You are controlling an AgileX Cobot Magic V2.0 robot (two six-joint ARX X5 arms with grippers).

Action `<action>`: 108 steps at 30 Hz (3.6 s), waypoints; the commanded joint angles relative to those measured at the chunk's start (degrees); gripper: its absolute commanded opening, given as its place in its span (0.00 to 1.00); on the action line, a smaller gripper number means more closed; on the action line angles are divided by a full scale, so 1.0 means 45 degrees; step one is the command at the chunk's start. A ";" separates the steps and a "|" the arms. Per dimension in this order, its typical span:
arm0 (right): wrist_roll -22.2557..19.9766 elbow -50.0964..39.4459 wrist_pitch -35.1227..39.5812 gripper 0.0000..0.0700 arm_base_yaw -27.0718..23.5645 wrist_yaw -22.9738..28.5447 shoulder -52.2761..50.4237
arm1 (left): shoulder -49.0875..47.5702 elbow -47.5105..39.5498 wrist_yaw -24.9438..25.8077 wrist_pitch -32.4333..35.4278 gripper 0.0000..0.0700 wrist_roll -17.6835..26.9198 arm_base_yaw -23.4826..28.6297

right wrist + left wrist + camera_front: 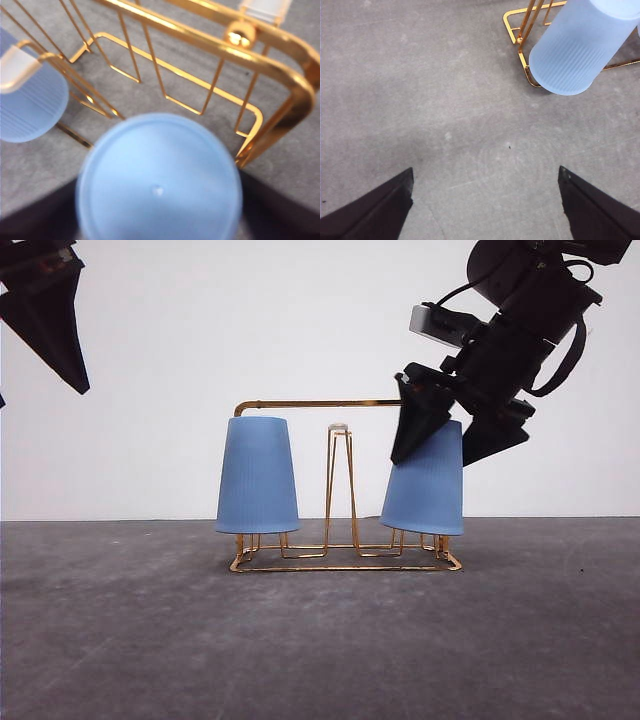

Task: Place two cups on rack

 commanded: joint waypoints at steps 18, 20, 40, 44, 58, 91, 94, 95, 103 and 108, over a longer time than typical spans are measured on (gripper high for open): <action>0.0158 -0.0986 -0.2974 1.00 -0.1697 0.0740 -0.4701 | 0.0068 0.0102 0.0005 0.0289 0.79 0.0144 0.1673; 0.0261 -0.1903 -0.2967 1.00 -0.2024 0.1191 -0.5753 | 0.0068 0.0102 0.0005 0.0293 0.79 0.0117 0.1861; 0.1736 -0.5683 -0.3420 0.61 -0.2630 0.2623 -1.0472 | 0.0068 0.0102 0.0019 0.0267 0.70 -0.0066 0.1928; 0.1509 -0.5683 -0.3408 0.02 -0.2629 0.2625 -1.0471 | 0.0068 0.0102 0.0089 0.0195 0.03 -0.0096 0.1928; 0.2023 -0.5683 -0.2918 0.02 -0.2620 0.2625 -1.0475 | 0.0068 0.0102 0.0092 0.0291 0.03 -0.0221 0.1931; 0.2023 -0.5681 -0.0990 0.02 -0.2620 0.2627 -1.0472 | -1.3597 -1.1817 -0.0378 0.5441 0.03 -0.1427 0.3633; 0.2023 -0.5678 -0.0924 0.02 -0.2620 0.2630 -1.0472 | -1.3954 -1.1832 -0.0456 0.5539 0.03 -0.1329 0.3626; 0.2023 -0.5682 -0.0920 0.02 -0.2620 0.2625 -1.0472 | -1.3954 -1.1842 -0.0538 0.5530 0.03 -0.1343 0.3584; 0.2023 -0.5678 -0.0640 0.02 -0.2625 0.2635 -1.0472 | -1.3935 -1.1842 -0.0627 0.5539 0.03 -0.1523 0.3424; 0.2023 -0.5678 -0.0273 0.02 -0.2625 0.2625 -1.0472 | -1.3935 -1.1842 -0.0631 0.5539 0.03 -0.1523 0.3429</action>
